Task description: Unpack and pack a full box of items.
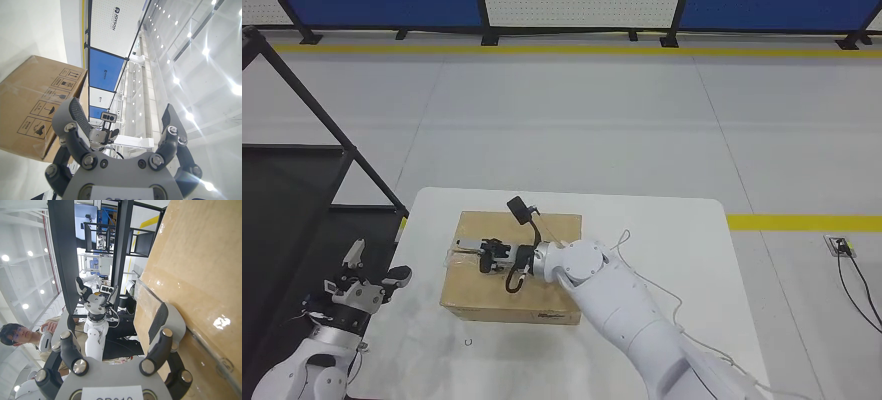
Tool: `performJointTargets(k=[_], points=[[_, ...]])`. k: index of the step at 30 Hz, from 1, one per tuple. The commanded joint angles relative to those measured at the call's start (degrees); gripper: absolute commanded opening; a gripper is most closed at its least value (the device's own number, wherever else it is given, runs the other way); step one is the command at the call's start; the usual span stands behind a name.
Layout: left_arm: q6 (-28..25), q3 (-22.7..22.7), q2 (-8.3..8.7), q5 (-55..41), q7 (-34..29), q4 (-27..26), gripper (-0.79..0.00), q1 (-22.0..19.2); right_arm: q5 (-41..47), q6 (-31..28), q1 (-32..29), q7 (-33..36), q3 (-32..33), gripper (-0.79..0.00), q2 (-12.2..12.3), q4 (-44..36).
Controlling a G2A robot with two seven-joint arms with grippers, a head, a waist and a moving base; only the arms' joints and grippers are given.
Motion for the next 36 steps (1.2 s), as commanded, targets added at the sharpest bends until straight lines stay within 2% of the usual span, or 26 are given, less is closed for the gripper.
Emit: performJointTargets(k=[1, 20, 29, 36], points=[[0.0, 0.0, 0.05, 0.0, -0.1, -0.1, 0.000, 0.0, -0.4, -0.5, 0.0, 0.2, 0.3, 0.000, 0.3, 0.1], [0.7, 1.3, 0.48, 0.3, -0.8, 0.6, 0.000, -1.3, -4.3, -4.8, -2.3, -2.4, 4.2, 0.000, 5.1, -2.1], [0.9, 2.2, 0.67, 0.8, -0.8, 0.6, 0.000, -2.1, -6.2, -6.7, -5.9, -2.8, 7.2, 0.000, 8.5, -9.3], [0.9, 3.1, 0.76, 1.3, -0.5, 0.5, 0.000, -2.3, -9.5, -3.8, -10.5, -3.1, 10.5, 0.000, 11.8, -18.8]])
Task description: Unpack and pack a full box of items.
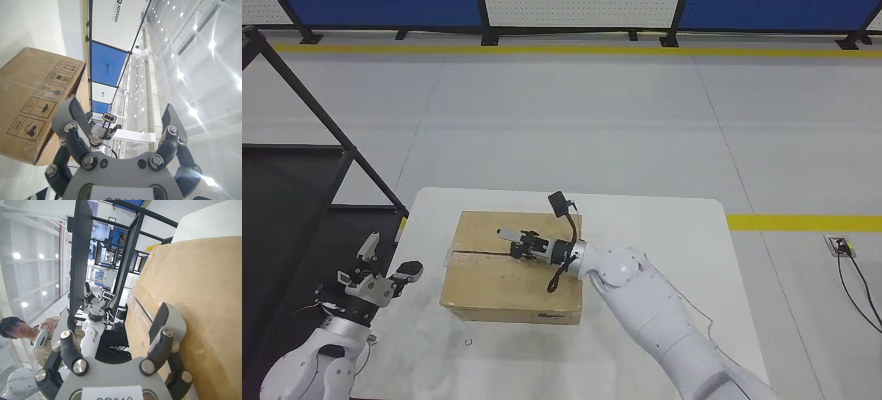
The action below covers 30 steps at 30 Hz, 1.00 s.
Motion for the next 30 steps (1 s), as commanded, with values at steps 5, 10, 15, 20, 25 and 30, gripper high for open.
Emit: performJointTargets(k=[5, 10, 15, 20, 25, 30], points=[[0.0, 0.7, 0.06, 0.1, 0.1, -0.4, 0.000, 0.0, -3.9, 4.3, -6.4, -0.2, 3.7, 0.000, 3.2, -12.2], [0.1, 1.2, 0.11, 0.2, 0.1, -0.9, 0.000, 0.0, -8.4, 11.2, -13.0, -1.4, 7.6, 0.000, 5.7, -23.2], [0.0, 1.8, 0.15, 0.5, 0.2, -1.4, 0.000, 0.2, -12.6, 18.6, -19.5, -3.7, 12.1, 0.000, 7.9, -32.6], [-0.2, 2.4, 0.17, 0.7, 0.3, -1.8, 0.000, 0.3, -14.5, 22.1, -25.3, -3.8, 15.4, 0.000, 9.3, -40.8], [-0.4, 2.9, 0.18, 1.0, 0.7, -2.1, 0.000, 0.4, -15.6, 23.1, -30.2, -4.6, 18.0, 0.000, 10.4, -47.0], [-0.6, 3.4, 0.19, 1.1, 1.0, -2.6, 0.000, 0.7, -15.7, 24.6, -33.9, -9.4, 20.4, 0.000, 11.0, -50.7]])
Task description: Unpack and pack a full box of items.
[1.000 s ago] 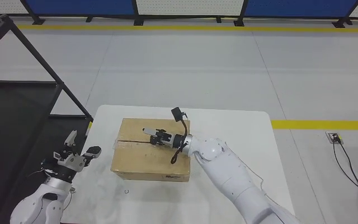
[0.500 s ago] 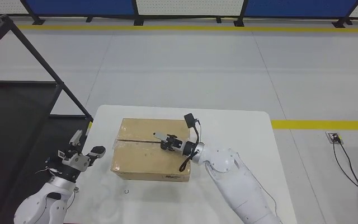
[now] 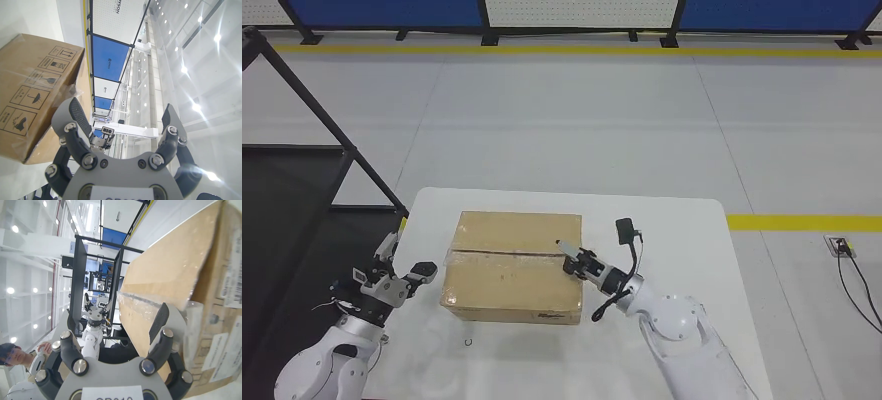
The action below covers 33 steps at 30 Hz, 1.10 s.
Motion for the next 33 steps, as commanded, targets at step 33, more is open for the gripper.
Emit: performJointTargets(k=[33], points=[[-1.4, 0.4, 0.07, -0.2, 2.1, -1.7, 0.000, 1.9, 3.2, 0.0, -0.8, -4.9, 0.6, 0.000, 1.0, 2.7]])
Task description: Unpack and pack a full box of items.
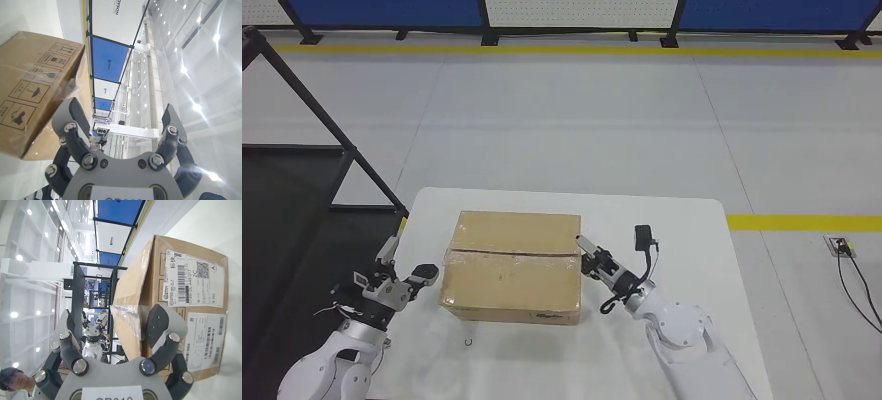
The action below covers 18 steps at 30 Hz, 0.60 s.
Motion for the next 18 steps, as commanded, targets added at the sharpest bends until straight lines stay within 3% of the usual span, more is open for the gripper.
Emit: performJointTargets(k=[1, 8, 14, 18], points=[[0.0, -0.1, 0.01, -0.1, 0.1, 0.0, 0.000, 0.1, 0.1, -0.4, 0.3, -0.2, 0.1, 0.000, 0.1, 0.4], [-0.5, -0.7, -0.01, -0.9, 1.4, 0.3, 0.000, 0.1, -1.7, -3.7, -2.3, -5.1, 2.5, 0.000, 0.7, -3.0], [-0.8, -3.3, 0.06, -3.0, 3.5, 1.7, 0.000, -0.5, -3.7, -10.3, -6.4, -13.2, 6.0, 0.000, 1.2, -6.7], [-0.6, -3.8, 0.09, -3.4, 3.7, 2.1, 0.000, -0.6, -3.9, -11.0, -6.6, -14.2, 6.2, -0.001, 1.3, -6.8]])
